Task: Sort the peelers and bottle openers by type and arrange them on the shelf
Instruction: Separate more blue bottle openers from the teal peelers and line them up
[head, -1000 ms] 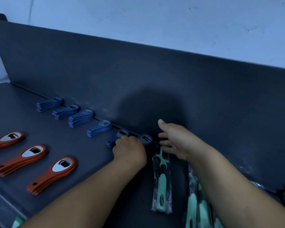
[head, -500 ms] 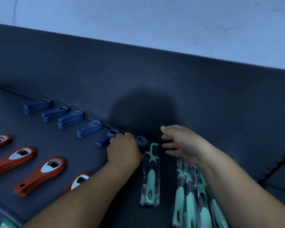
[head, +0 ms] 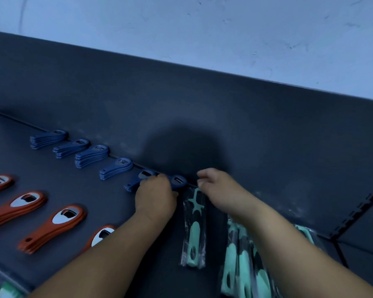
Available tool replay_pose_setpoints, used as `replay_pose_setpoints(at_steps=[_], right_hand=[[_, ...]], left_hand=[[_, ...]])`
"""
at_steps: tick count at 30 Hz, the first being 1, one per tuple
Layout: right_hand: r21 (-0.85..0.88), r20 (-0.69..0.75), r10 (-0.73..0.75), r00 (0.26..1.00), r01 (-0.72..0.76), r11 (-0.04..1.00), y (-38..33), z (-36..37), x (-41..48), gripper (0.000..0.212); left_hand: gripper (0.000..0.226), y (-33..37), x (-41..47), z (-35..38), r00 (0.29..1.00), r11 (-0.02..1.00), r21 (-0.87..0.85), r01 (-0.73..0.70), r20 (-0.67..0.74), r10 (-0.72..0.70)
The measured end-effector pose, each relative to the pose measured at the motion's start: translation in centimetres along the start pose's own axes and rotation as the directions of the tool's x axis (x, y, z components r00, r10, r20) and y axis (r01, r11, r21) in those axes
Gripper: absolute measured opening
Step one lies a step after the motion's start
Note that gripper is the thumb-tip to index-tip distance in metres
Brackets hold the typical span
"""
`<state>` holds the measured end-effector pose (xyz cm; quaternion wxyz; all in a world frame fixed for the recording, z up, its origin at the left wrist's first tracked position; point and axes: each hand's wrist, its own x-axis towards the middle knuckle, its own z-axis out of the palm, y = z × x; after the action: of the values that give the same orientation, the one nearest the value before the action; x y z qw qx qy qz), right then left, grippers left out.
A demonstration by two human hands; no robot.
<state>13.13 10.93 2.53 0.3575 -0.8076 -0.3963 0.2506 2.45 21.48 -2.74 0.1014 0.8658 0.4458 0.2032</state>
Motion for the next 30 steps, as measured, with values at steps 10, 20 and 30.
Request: replay_pose_setpoints(at_steps=[10, 20, 30], right_hand=[[-0.666, 0.101, -0.126, 0.987, 0.161, 0.729, -0.6, 2.0, 2.1, 0.046], [-0.65, 0.127, -0.22, 0.967, 0.248, 0.718, 0.6, 2.4, 2.6, 0.045], [-0.608, 0.059, -0.26, 0.964, 0.242, 0.757, 1.8, 2.2, 3.1, 0.049]], left_hand=[[0.023, -0.6, 1.0, 1.4, 1.0, 0.971, -0.237, 0.017, 0.023, -0.012], [0.017, -0.2, 0.8, 1.6, 1.0, 0.956, -0.294, 0.002, -0.025, -0.01], [0.012, -0.6, 0.4, 1.0, 0.994, 0.98, -0.201, -0.001, -0.11, -0.021]])
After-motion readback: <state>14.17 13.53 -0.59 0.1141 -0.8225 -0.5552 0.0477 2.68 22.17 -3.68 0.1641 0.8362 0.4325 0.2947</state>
